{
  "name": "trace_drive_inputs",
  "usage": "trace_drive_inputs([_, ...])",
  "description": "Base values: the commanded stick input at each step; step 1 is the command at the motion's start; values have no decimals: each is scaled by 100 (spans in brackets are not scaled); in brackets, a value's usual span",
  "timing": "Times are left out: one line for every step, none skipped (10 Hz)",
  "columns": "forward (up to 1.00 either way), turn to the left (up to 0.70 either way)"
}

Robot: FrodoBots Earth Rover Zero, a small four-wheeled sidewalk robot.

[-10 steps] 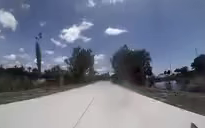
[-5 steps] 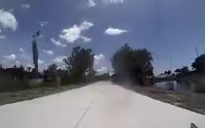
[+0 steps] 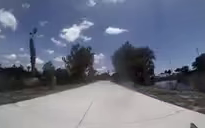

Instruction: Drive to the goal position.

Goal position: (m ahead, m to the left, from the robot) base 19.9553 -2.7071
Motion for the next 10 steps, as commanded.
trace_drive_inputs([85, 0])
trace_drive_inputs([85, 0])
trace_drive_inputs([85, 0])
trace_drive_inputs([85, 0])
trace_drive_inputs([85, -7])
trace_drive_inputs([85, -22])
trace_drive_inputs([85, -34])
trace_drive_inputs([85, -34])
trace_drive_inputs([85, -28])
trace_drive_inputs([85, 0])
